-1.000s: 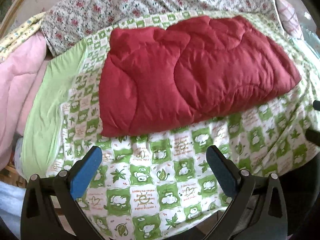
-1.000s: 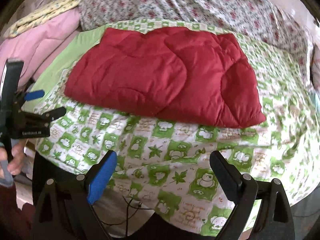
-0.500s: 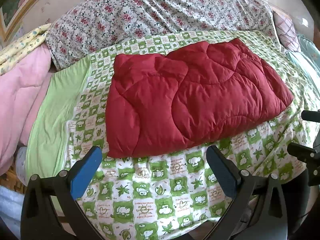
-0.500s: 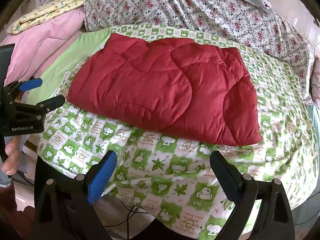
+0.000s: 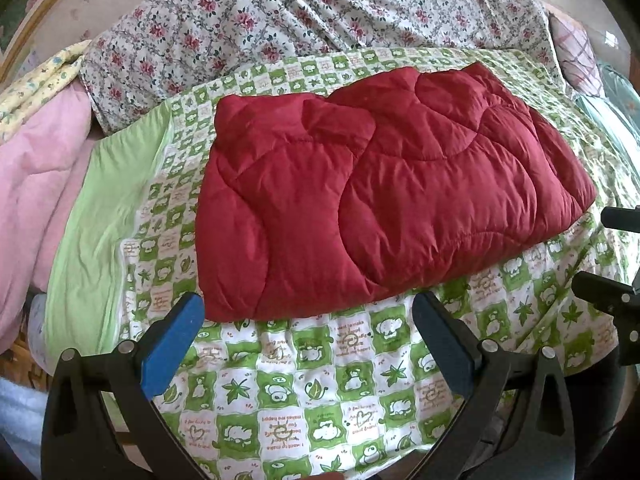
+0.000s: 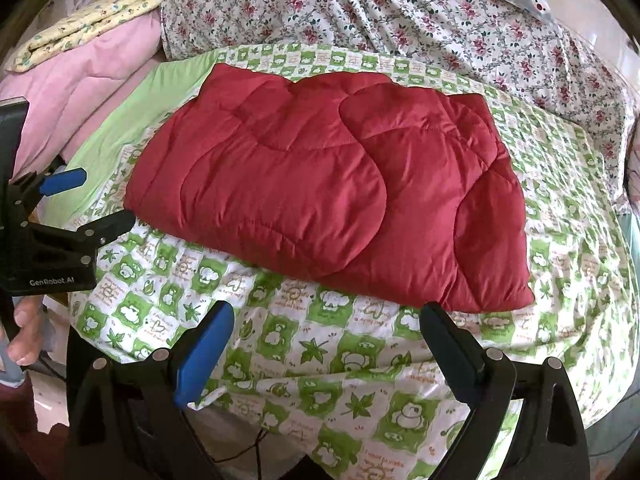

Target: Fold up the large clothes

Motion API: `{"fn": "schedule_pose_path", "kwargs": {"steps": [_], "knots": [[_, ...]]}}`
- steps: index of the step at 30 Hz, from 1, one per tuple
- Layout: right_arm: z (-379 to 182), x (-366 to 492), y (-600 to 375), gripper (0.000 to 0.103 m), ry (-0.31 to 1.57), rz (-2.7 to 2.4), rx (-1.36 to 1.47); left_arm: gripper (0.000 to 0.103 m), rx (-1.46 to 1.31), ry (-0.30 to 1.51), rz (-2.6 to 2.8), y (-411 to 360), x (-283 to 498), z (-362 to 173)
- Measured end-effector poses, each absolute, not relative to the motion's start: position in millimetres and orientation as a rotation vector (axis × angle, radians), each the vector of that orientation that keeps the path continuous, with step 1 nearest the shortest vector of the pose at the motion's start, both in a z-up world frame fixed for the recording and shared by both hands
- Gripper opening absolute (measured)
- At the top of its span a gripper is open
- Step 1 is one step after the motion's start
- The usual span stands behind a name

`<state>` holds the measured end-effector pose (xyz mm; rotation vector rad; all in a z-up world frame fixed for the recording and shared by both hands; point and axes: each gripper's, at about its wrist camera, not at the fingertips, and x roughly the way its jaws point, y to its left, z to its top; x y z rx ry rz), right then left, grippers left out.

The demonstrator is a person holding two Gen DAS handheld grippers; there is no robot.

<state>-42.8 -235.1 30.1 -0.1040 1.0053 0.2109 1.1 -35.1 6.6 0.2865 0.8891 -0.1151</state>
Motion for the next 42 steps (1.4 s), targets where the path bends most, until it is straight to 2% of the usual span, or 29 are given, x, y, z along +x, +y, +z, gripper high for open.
{"fn": "schedule_pose_path", "kwargs": {"steps": [42], "knots": [[45.0, -11.7, -234.4, 0.095, 0.989, 0.221, -0.12, 0.103, 0.289, 0.9, -0.132, -46.4, 29.6, 8.6]]}}
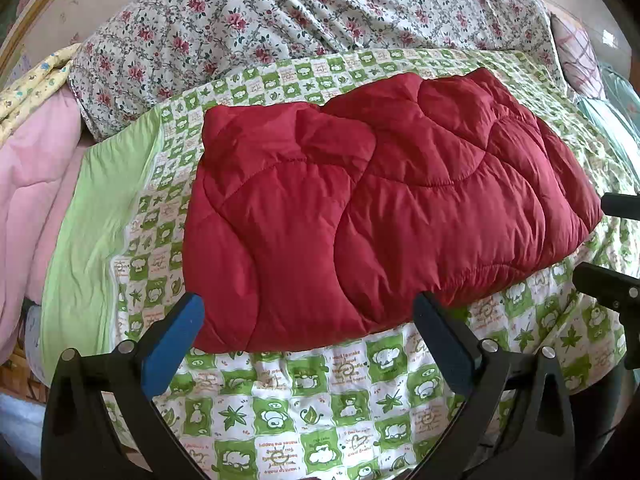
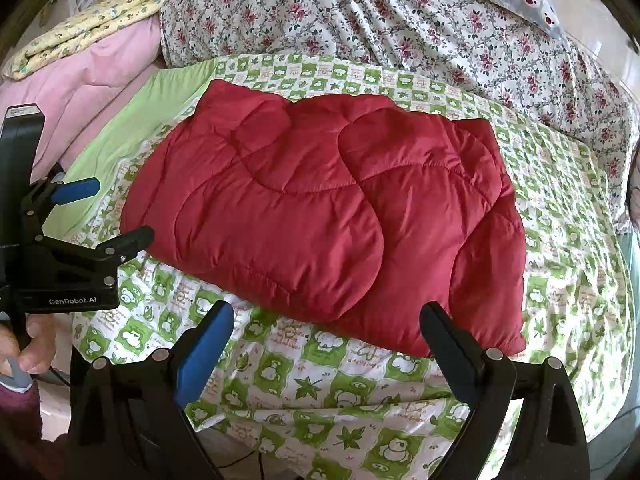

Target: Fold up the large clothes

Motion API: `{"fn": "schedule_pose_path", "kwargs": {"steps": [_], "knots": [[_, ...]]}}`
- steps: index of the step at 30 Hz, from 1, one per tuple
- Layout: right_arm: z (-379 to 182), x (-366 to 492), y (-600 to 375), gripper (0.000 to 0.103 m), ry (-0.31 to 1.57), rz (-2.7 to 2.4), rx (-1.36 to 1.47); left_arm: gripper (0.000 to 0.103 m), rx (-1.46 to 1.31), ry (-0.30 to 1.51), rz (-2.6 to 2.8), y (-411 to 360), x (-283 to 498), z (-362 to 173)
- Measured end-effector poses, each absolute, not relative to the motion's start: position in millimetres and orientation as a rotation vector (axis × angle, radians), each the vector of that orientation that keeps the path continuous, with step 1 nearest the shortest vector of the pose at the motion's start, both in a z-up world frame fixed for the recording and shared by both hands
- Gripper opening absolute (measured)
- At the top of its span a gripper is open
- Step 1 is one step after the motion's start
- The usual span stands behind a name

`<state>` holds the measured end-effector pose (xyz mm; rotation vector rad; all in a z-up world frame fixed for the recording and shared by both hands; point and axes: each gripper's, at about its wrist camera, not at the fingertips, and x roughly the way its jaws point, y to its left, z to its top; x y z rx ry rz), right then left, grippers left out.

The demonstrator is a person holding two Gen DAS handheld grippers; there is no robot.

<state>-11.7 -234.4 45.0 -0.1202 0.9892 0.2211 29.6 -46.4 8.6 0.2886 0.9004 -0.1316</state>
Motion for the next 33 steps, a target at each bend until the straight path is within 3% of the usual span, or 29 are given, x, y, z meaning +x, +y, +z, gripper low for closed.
{"fn": "schedule_pose_path", "kwargs": {"steps": [33], "knots": [[43.9, -9.4, -233.7, 0.095, 0.996, 0.226, -0.122, 0.103, 0.289, 0.906, -0.126, -45.4, 32.8, 8.2]]}}
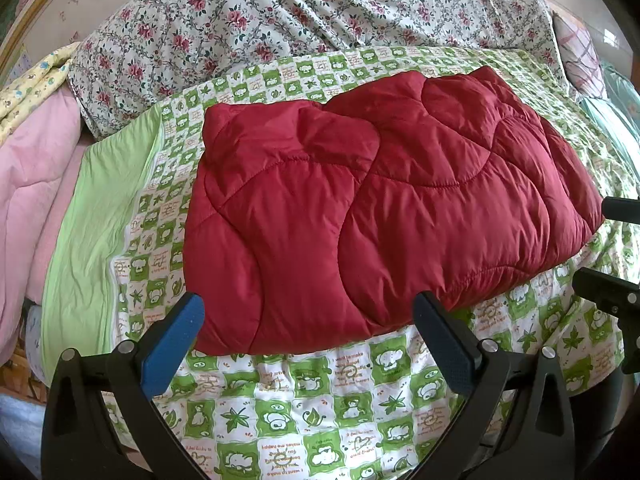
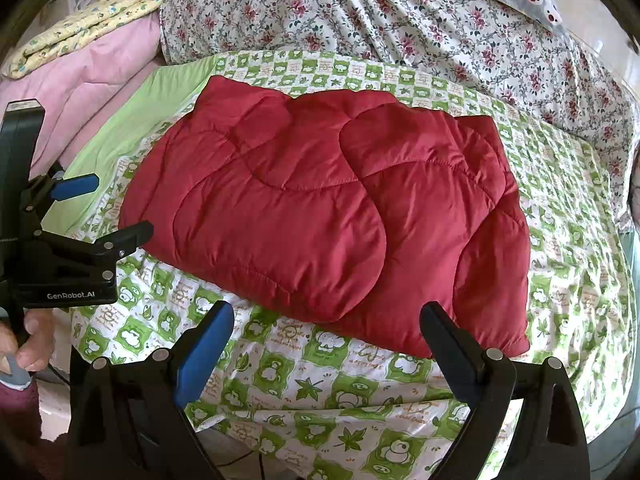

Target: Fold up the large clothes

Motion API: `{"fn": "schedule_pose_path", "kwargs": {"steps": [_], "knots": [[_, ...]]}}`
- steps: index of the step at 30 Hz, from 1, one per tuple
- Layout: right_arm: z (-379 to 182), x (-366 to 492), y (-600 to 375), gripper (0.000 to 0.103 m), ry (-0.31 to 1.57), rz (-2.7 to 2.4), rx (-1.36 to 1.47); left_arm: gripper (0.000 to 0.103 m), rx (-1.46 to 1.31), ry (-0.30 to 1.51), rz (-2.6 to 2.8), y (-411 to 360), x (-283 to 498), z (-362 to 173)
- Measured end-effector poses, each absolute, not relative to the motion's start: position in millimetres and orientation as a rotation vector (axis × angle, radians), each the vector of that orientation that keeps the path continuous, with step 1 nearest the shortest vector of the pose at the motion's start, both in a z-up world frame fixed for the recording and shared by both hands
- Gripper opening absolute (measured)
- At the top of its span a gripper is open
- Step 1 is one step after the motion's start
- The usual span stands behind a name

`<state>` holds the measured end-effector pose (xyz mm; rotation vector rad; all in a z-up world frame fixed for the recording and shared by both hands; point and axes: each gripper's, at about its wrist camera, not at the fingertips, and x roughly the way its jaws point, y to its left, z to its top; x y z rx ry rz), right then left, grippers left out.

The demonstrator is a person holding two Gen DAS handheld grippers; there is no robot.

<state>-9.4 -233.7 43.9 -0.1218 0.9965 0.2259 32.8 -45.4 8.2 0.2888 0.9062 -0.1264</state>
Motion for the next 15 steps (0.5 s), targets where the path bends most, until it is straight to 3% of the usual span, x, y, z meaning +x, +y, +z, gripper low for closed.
{"fn": "schedule_pose_path", "kwargs": {"steps": [15], "knots": [[43.2, -8.4, -233.6, 0.095, 0.995, 0.225, -0.124, 0.103, 0.288, 0.906, -0.127, -45.8, 33.4, 8.9]]}}
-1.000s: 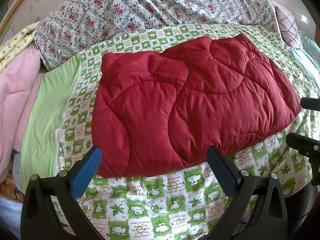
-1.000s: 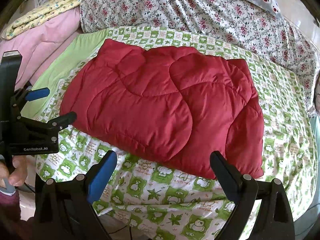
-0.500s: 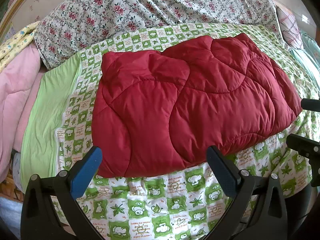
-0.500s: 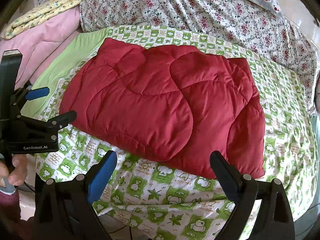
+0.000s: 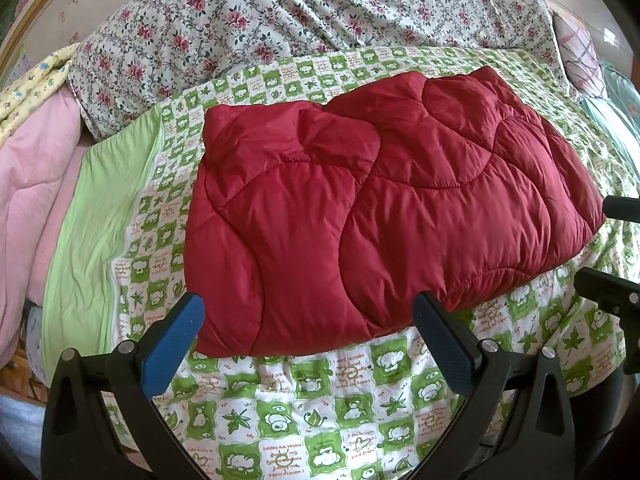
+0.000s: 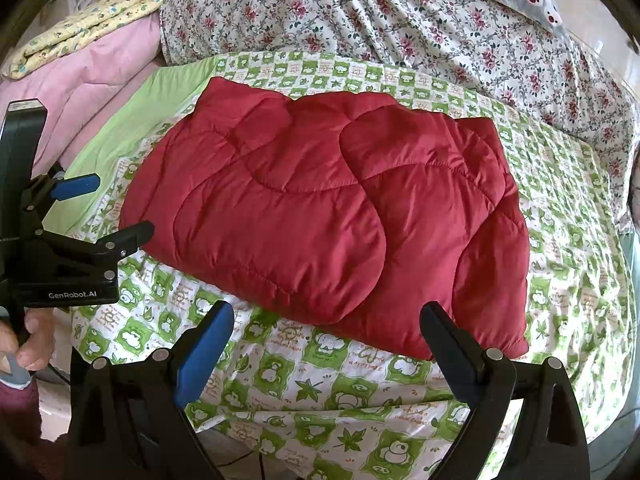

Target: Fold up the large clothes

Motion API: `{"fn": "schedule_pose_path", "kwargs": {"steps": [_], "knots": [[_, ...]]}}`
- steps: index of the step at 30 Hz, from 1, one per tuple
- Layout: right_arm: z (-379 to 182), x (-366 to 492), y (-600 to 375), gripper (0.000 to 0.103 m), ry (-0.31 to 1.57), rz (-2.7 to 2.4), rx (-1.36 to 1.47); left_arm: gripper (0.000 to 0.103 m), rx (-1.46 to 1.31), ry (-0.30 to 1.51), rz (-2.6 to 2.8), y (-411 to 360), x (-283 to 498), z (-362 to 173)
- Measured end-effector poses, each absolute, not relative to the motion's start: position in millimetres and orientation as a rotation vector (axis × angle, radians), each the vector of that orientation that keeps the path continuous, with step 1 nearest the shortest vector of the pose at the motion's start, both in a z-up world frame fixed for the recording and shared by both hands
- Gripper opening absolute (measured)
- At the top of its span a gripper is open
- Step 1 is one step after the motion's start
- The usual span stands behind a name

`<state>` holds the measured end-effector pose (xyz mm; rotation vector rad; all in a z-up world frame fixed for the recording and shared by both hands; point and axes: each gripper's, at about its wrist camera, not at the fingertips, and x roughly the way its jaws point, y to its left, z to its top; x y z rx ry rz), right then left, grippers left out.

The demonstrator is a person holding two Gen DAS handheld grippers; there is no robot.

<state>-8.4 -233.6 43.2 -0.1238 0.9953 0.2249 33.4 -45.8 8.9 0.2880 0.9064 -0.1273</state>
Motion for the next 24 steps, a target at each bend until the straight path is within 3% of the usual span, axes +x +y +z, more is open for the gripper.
{"fn": "schedule_pose_path", "kwargs": {"steps": [24], "knots": [[41.9, -6.7, -235.1, 0.095, 0.997, 0.227, -0.126, 0.103, 0.304, 0.895, -0.129, -47.1, 35.3, 8.7]]}}
